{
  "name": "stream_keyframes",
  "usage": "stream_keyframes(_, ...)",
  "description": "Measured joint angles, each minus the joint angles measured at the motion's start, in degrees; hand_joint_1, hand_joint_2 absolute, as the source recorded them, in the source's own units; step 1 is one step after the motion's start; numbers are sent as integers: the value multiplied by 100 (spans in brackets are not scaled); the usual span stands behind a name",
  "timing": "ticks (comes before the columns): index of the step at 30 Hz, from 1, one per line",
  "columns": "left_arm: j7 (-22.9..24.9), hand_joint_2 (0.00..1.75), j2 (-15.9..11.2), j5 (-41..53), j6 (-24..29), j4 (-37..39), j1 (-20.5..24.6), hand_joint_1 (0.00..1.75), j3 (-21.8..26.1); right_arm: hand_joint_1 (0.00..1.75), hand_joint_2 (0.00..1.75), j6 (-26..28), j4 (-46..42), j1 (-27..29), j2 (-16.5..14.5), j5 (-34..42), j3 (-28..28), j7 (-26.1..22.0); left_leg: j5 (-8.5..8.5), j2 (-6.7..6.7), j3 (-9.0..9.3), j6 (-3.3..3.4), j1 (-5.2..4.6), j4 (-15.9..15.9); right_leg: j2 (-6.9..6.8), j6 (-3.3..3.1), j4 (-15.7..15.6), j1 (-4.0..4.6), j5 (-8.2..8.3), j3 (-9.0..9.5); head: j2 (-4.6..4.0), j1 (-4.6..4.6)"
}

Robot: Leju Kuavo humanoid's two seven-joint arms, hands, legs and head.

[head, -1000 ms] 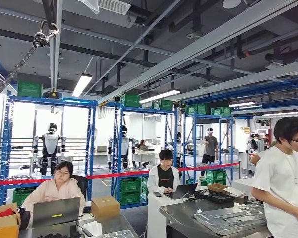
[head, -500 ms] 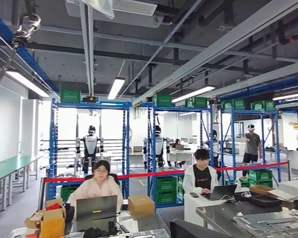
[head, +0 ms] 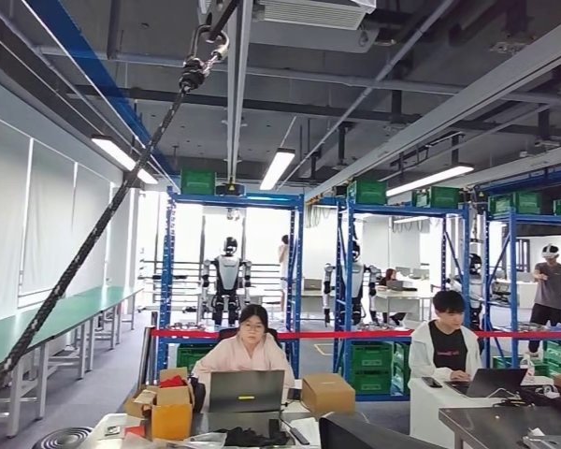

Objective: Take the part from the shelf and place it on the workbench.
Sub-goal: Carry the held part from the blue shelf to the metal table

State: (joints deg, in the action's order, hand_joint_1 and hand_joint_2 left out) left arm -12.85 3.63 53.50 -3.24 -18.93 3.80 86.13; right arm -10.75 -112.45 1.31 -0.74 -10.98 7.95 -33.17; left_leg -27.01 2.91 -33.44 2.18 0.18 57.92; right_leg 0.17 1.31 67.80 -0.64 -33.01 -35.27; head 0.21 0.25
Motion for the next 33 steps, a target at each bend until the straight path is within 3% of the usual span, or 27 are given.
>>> stream_keyframes(2, -5, 175, 8, -1, -8, 5, 0, 0, -2, 175, 175, -7, -3, -9, 0, 33, -4, 3, -4, 80, 10, -4, -30, 8, 72, -92, -752, 40, 351, 304, -1, 1)
stream_keyframes(4, -14, 175, 13, 0, -13, 11, -4, 0, -3, 175, 175, -25, -9, -8, 0, 74, -8, 6, -16, 117, -14, 5, -50, 28, 113, -62, -1051, 41, 417, 405, -1, 2)
stream_keyframes(6, -21, 175, 12, 1, -13, 11, -11, 0, -3, 175, 175, -45, -18, 2, -1, 117, -16, 2, -19, 121, -33, 14, -44, 36, 119, 0, -1085, 35, 418, 403, -1, 2)
stream_keyframes(13, -27, 175, 21, 4, -17, 13, -2, 0, -7, 175, 175, -40, -98, 0, -7, 67, -56, -65, -1, 120, -32, -29, -14, 16, 121, -42, -1071, 63, 414, 397, -1, 2)
stream_keyframes(20, -38, 175, 20, 8, -21, 13, 0, 0, -30, 175, 175, 55, -178, 0, -45, -32, -93, -41, 9, 113, -35, 23, -41, 14, 123, 11, -1083, 20, 419, 401, -1, 2)
stream_keyframes(22, -41, 175, 20, 7, -21, 13, 1, 0, -46, 175, 175, 57, -201, -4, -52, -24, -101, -41, 45, 88, -13, 66, -9, -45, 100, 40, -878, 26, 250, 323, -1, 2)
stream_keyframes(25, -42, 175, 19, 7, -25, 13, -3, 0, -54, 175, 175, 59, -212, 6, -52, -10, -113, -41, 63, 55, -8, 87, 5, -69, 50, 79, 167, 17, -305, -137, -2, 2)
stream_keyframes(26, -42, 175, 19, 7, -26, 13, -4, 0, -54, 175, 175, 59, -211, 15, -52, -7, -120, -41, 62, 49, -10, 86, 3, -67, 43, 90, 455, 12, -394, -269, -1, 2)
stream_keyframes(27, -42, 175, 20, 7, -26, 13, -6, 0, -54, 175, 175, 58, -211, 21, -52, -3, -126, -40, 62, 47, -12, 85, 2, -64, 38, 95, 534, 12, -366, -304, -1, 2)
stream_keyframes(28, -42, 175, 20, 7, -27, 13, -6, 0, -55, 175, 175, 58, -211, 22, -52, -2, -131, -40, 60, 48, -11, 82, 2, -60, 36, 94, 371, 12, -227, -225, -1, 2)
stream_keyframes(31, -42, 175, 31, 5, -29, 14, -2, 0, -60, 175, 175, 54, -218, 9, -54, 3, -135, -40, 51, 66, -4, 45, -3, -45, 72, 28, -820, 26, 321, 348, -2, 1)
stream_keyframes(33, -42, 175, 39, 2, -30, 15, -3, 0, -62, 175, 175, 52, -224, -1, -56, 8, -136, -40, 57, 74, -14, -18, -1, -47, 97, -30, -1126, 54, 404, 481, -1, 1)
